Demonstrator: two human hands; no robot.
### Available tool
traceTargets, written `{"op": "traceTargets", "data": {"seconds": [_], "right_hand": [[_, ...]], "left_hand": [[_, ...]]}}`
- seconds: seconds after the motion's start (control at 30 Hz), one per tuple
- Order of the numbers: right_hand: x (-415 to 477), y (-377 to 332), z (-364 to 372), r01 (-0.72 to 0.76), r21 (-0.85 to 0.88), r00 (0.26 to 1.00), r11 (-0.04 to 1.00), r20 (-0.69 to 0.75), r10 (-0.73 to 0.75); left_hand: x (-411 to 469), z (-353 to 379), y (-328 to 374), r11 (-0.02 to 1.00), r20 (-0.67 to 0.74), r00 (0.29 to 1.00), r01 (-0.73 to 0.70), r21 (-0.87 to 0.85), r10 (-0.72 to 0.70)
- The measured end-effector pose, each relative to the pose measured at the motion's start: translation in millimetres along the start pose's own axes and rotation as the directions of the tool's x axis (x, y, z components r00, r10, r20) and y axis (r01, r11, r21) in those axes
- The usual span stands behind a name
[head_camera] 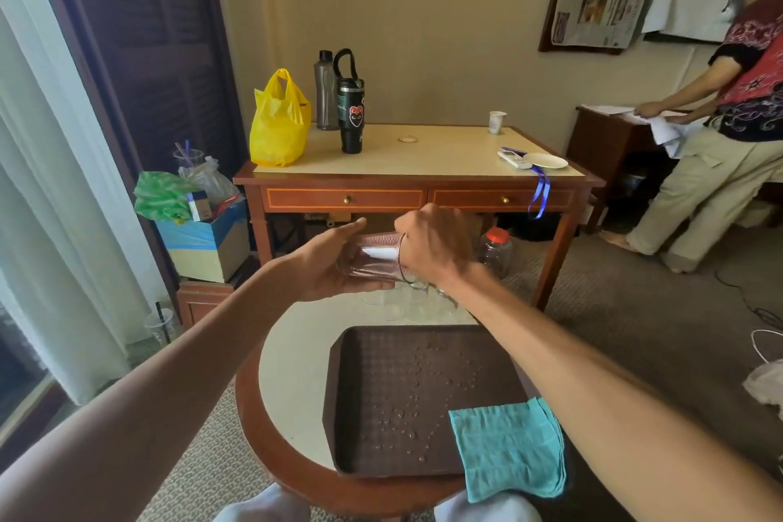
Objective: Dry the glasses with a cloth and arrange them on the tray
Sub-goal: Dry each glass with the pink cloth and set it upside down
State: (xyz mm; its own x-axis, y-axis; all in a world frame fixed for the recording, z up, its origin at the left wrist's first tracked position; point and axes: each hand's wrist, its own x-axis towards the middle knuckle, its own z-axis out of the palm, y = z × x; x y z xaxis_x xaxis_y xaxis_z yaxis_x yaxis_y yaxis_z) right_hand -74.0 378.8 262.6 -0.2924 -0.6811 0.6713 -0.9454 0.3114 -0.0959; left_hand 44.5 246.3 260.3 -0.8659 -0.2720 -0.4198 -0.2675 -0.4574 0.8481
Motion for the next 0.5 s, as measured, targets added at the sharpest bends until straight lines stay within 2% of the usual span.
{"op": "traceTargets", "data": {"seconds": [0.1,0.2,0.23,0.27,0.3,0.37,0.43,0.47,0.5], "right_hand": [[-3.0,8.4,9.4,-0.104,-0.011,0.993,0.994,0.056,0.105],[-3.9,17.1,32.1,-0.374,0.094,0.924,0.923,0.126,0.361],[-5.1,17.9,36.5,-0.49,0.18,0.866,0.853,0.217,0.451],[-7.6,15.2,36.7,-0.582,0.307,0.803,0.753,0.359,0.475],[-10.7,11.8,35.3,-0.682,0.411,0.719,0.604,0.528,0.452],[-14.9,3.8,26.5,-0.826,0.399,0.543,0.398,0.754,0.37],[-11.5,4.8,26.9,-0.903,0.269,0.386,0.335,0.851,0.357],[-6.5,5.6,28.3,-0.911,0.209,0.353,0.357,0.843,0.407],[-2.6,7.1,30.4,-0.888,0.162,0.376,0.431,0.796,0.475]], "left_hand": [[1.7,6.2,0.3,0.995,-0.096,0.993,-0.066,0.068,0.072],[1.9,14.2,3.5,0.972,-0.15,0.967,-0.185,0.143,0.206],[1.9,14.8,5.0,0.952,-0.148,0.955,-0.225,0.208,0.258],[1.0,14.5,5.8,0.919,-0.146,0.939,-0.26,0.295,0.312],[0.9,13.4,5.9,0.873,-0.139,0.919,-0.293,0.39,0.37],[2.0,11.6,3.1,0.781,-0.112,0.875,-0.355,0.513,0.471],[2.9,11.3,-2.4,0.771,-0.098,0.857,-0.399,0.497,0.506],[3.8,10.6,-4.9,0.801,-0.104,0.866,-0.399,0.445,0.49],[5.3,8.8,-5.9,0.847,-0.111,0.885,-0.386,0.366,0.452]]}}
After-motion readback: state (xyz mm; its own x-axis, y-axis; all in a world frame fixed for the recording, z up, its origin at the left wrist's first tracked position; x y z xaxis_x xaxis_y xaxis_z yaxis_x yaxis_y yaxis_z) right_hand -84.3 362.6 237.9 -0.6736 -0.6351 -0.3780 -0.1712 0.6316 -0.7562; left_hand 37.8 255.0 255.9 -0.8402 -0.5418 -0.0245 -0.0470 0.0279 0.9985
